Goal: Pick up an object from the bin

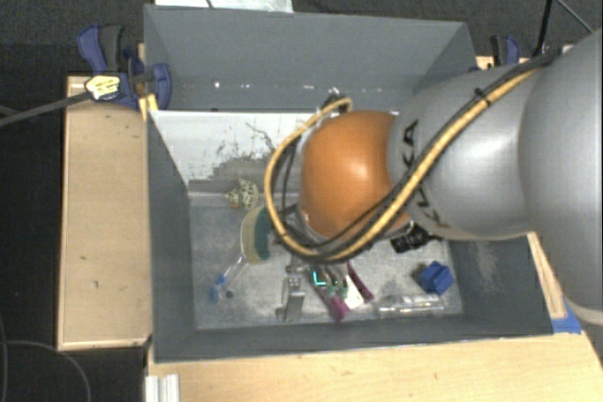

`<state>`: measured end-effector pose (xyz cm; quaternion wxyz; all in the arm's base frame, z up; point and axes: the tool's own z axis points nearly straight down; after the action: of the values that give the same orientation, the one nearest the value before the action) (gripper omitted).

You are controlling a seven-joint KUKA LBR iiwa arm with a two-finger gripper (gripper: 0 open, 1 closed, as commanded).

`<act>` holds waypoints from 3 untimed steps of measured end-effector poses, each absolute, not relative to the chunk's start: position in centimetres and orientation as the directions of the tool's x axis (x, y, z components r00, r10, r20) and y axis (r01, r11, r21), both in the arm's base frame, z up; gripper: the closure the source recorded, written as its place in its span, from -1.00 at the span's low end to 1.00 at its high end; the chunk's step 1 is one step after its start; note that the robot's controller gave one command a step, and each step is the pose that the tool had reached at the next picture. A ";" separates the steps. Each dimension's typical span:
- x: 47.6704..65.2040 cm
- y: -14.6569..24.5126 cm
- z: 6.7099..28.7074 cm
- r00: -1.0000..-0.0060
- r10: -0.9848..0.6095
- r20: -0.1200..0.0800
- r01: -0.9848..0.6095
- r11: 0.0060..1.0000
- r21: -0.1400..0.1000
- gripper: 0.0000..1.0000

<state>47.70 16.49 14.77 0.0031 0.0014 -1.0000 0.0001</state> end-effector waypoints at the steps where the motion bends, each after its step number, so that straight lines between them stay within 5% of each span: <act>1: 54.4 17.6 13.4 -0.995 -0.104 -0.005 -0.104 0.995 0.001 -1.00; 2: 58.9 14.7 6.9 -0.974 -0.226 -0.004 -0.226 0.974 -0.001 -1.00; 3: 58.9 14.9 7.1 -0.975 -0.222 -0.005 -0.222 0.975 0.001 1.00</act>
Offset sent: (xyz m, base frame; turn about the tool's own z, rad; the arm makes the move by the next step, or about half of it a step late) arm 0.0652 0.0115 -0.0141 -0.1020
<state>58.91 14.87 7.07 -0.0025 0.1116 -0.9938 -0.0008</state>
